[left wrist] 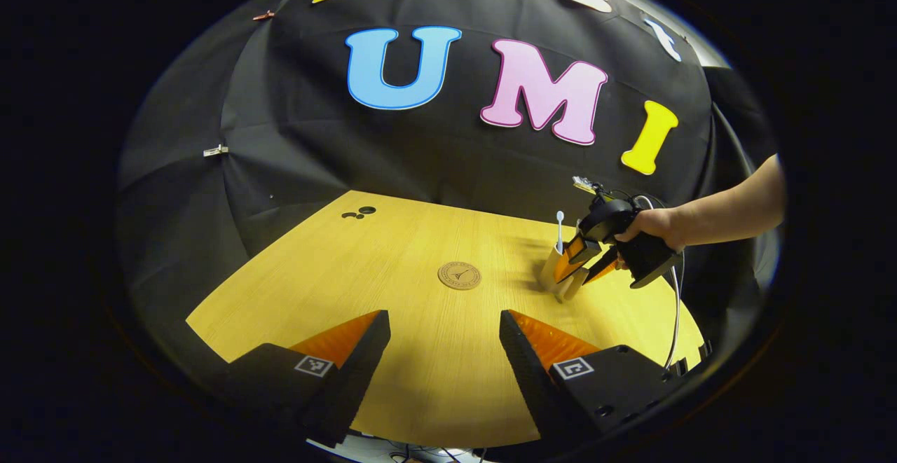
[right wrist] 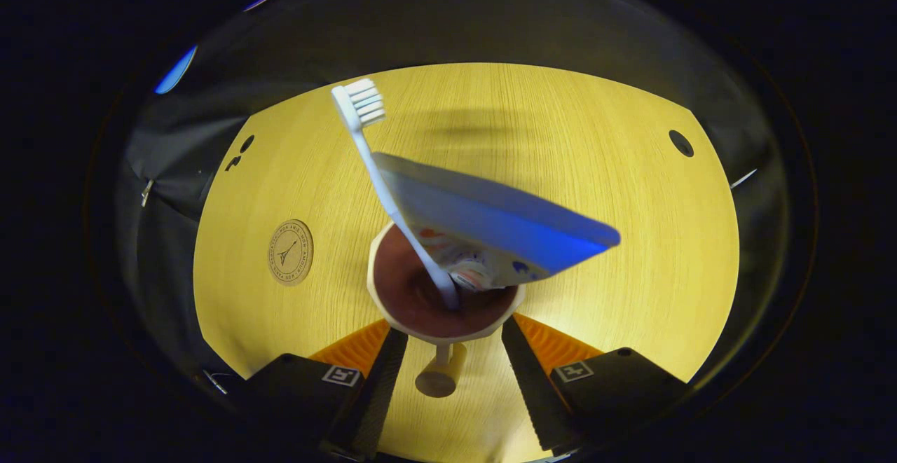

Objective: Put the toothbrush and toothpaste on the desktop into the cup, then pick up the cup and place it on the coaster on the desktop.

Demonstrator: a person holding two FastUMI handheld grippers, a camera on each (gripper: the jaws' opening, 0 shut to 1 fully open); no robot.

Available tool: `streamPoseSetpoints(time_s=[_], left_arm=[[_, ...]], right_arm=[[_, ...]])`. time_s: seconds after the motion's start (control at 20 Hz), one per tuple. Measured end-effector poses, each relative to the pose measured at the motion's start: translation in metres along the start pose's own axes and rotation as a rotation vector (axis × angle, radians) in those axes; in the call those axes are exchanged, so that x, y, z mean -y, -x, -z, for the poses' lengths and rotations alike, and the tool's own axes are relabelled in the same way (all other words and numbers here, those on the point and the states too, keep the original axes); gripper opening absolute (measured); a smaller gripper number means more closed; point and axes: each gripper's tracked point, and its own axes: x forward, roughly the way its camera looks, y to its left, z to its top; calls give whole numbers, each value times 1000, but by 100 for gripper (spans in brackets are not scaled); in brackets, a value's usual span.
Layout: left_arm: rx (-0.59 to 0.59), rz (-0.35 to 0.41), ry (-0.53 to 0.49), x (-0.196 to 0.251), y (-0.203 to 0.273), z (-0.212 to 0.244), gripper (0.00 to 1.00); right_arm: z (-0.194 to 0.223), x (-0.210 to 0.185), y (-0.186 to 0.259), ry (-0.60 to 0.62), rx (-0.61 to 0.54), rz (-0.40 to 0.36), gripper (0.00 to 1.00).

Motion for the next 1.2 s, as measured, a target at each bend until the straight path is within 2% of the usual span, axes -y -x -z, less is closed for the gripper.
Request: streamPoseSetpoints(time_s=[0.1,0.25,0.3,0.35,0.4,0.45,0.5,0.55,0.6,0.8,1.1,1.2], left_arm=[[-7,1,1,0,0,2,98],[-12,3,0,1,-1,4,98],[-14,5,0,2,-2,4,98],[-17,7,0,3,-2,5,98],[-19,9,-1,3,-2,6,98],[-19,13,-2,4,-2,6,98],[-20,15,-6,5,-2,7,98],[-22,16,-9,6,-3,8,98],[-22,18,-11,7,-3,9,98],[-29,27,-12,9,-4,10,98],[-31,24,-13,4,-3,11,98],[-30,20,-10,1,-3,12,98]], right_arm=[[0,-1,-3,1,0,-1,83],[0,-1,-5,2,0,4,69],[0,-1,-3,4,0,2,70],[0,-1,-3,7,-1,1,79],[1,1,-3,15,2,10,69],[1,3,-2,19,5,15,66],[2,3,-2,23,5,16,55],[1,4,1,23,4,18,59],[3,4,-1,20,-1,11,58],[4,5,0,20,-4,26,33],[5,5,2,34,12,34,31],[6,2,2,79,22,38,27]])
